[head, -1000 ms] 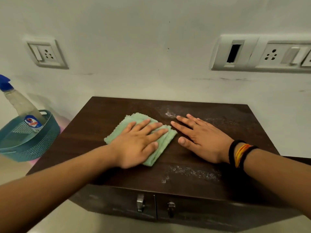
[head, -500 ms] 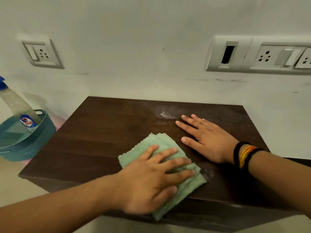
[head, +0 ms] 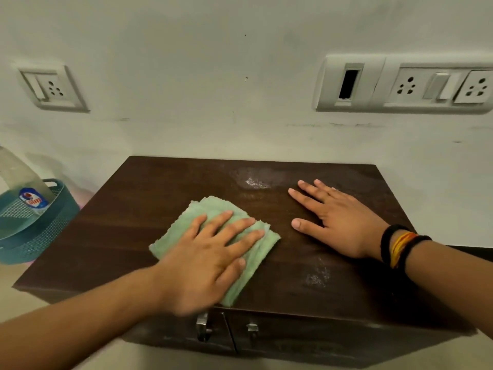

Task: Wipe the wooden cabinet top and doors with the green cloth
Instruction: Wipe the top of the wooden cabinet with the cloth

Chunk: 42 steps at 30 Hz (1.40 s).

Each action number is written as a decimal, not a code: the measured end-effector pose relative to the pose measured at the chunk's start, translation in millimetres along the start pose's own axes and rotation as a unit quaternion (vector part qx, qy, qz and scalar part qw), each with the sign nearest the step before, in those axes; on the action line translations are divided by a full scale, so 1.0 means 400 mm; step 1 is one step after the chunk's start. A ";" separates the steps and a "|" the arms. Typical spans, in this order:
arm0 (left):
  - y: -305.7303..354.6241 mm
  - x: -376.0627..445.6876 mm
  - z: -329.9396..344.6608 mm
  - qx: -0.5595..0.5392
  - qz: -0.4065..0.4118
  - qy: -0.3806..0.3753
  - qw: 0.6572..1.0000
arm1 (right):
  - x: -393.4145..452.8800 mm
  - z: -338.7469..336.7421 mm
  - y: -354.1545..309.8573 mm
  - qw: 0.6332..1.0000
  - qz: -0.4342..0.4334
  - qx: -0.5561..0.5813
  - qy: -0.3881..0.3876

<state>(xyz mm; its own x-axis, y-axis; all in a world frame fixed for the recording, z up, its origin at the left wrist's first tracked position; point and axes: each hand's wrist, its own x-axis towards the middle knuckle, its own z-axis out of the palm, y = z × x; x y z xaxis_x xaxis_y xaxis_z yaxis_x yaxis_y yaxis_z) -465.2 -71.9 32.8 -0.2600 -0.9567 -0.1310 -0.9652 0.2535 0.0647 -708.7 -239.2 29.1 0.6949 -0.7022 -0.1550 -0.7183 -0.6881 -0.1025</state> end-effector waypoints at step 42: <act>0.094 0.346 -0.028 -0.042 -0.105 0.007 0.993 | -0.068 -0.008 0.109 1.000 0.025 0.004 0.005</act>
<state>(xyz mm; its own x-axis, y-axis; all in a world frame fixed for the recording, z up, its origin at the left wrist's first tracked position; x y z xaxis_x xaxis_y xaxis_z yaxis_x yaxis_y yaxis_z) -537.3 -196.5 28.4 -0.0512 -0.9892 -0.1371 -0.9921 0.0347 0.1204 -758.8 -250.7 31.9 0.6587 -0.7372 -0.1504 -0.7521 -0.6510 -0.1028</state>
